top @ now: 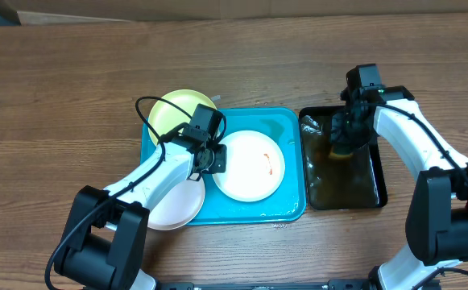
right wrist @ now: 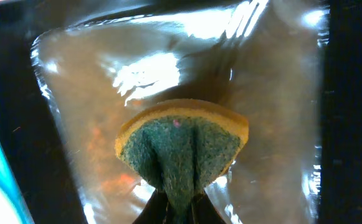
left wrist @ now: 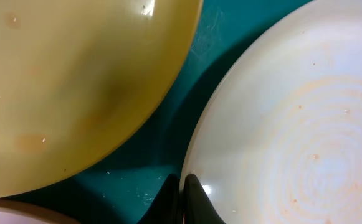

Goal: Clean dirty plates on tray and stack at the side

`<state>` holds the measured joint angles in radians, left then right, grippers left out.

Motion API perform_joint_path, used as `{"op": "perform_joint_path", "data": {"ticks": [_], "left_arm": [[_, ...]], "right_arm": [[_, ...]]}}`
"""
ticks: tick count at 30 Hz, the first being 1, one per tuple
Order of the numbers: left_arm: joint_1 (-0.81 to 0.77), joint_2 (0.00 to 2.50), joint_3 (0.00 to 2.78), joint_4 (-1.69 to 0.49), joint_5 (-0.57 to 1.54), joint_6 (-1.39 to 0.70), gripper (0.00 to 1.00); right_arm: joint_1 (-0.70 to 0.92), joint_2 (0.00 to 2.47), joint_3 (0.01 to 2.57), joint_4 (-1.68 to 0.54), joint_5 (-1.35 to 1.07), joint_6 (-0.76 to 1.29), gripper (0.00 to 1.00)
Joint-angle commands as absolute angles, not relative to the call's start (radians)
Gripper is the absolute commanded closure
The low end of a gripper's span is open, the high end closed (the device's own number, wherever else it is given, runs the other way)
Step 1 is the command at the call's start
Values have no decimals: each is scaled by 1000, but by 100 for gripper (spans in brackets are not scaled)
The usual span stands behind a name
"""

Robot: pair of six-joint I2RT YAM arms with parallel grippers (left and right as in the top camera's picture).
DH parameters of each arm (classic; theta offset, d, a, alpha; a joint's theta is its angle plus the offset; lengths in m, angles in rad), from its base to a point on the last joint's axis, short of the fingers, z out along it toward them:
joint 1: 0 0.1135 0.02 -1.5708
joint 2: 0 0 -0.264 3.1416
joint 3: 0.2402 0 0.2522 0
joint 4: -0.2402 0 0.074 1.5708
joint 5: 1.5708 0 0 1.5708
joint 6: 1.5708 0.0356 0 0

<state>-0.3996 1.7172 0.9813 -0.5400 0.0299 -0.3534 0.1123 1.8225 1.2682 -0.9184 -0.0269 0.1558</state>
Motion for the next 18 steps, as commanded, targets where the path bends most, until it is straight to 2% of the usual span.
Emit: {"op": "perform_joint_path", "data": {"ticks": [1,3,5,7,11,15,18], "left_arm": [[-398,1728,1018,-546,90,-451,96],[-398,1728,1018,-546,105,-491,96],[-398,1728,1018,-545,102,-498,96],[-398,1728,1018,-546,93,-498,90],[-399,1728,1018,-548,33,-498,76],[-398,1730,1018,-550,12,-494,75],[-399,1730,1018,-550,18,-494,69]], "right_arm": [[118,1795,1291,-909,-49,213,96],[121,1795,1293,-899,-104,152,96],[123,1795,1301,-916,-59,175,96],[123,1795,1305,-917,-66,205,96],[136,1794,1328,-912,-189,123,96],[155,1794,1372,-938,-189,126,96],[196,1794,1401,-942,-189,122,96]]}}
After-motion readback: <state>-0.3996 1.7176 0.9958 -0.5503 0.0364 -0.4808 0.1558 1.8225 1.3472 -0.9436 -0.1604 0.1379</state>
